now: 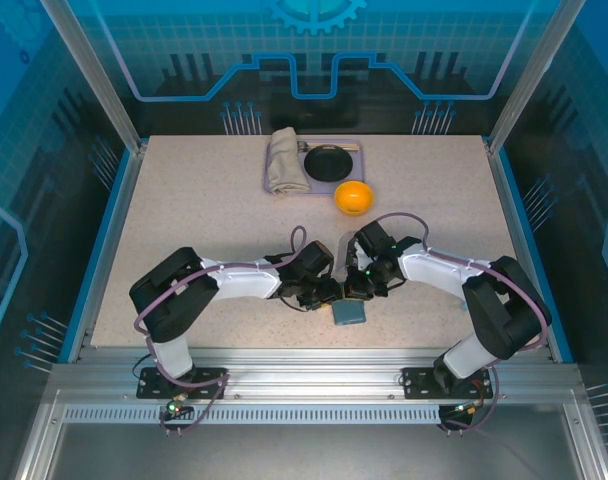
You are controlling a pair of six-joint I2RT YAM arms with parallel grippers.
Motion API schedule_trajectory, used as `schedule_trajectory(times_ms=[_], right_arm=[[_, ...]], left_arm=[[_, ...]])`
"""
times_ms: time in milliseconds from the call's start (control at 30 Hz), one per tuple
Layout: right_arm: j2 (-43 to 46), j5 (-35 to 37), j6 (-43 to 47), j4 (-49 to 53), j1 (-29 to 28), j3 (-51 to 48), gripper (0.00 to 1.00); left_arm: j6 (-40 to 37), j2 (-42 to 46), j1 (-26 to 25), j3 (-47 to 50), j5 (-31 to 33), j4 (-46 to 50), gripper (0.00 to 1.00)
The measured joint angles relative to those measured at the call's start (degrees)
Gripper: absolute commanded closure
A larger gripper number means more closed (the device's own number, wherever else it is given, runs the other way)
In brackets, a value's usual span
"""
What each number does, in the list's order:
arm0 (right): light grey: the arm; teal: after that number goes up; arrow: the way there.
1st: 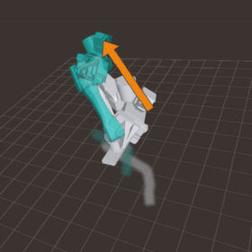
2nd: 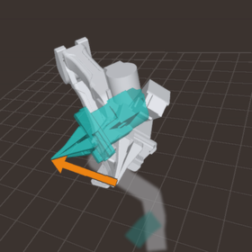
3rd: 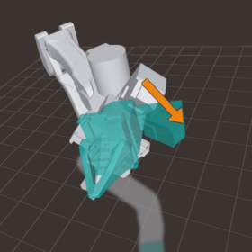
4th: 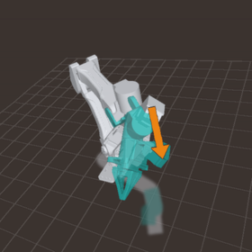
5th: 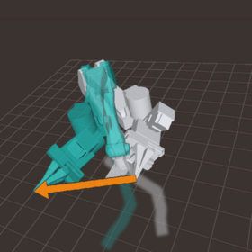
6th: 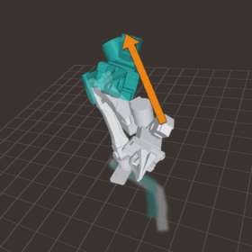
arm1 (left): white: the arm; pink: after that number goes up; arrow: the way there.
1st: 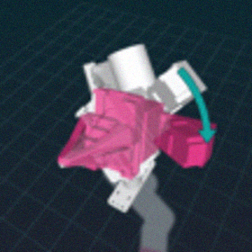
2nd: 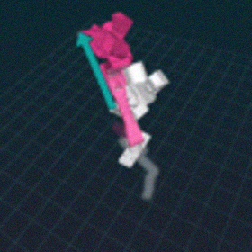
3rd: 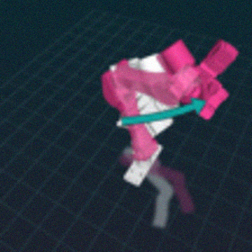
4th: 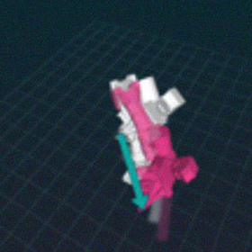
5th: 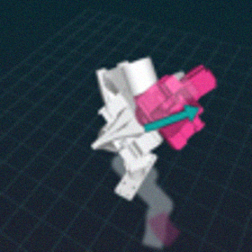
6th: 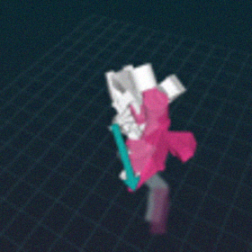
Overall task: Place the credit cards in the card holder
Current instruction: Close the button on the card holder.
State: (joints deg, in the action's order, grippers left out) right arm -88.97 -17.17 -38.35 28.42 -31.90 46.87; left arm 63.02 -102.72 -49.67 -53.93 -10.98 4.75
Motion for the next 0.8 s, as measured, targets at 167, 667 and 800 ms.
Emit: schedule_trajectory(times_ms=[167,667,800], right_arm=[[-1.0,0.0,0.5,0.5,0.0,0.7,1.00],[0.5,1.4,0.9,-1.4,-0.9,-1.1,1.00],[1.6,1.9,0.9,-4.2,-1.4,-3.2,1.00]], left_arm=[[0.0,0.0,0.0,0.0,0.0,0.0,0.72],[0.0,0.0,0.0,0.0,0.0,0.0,0.72],[0.0,-0.1,0.0,0.0,0.0,0.0,0.72]])
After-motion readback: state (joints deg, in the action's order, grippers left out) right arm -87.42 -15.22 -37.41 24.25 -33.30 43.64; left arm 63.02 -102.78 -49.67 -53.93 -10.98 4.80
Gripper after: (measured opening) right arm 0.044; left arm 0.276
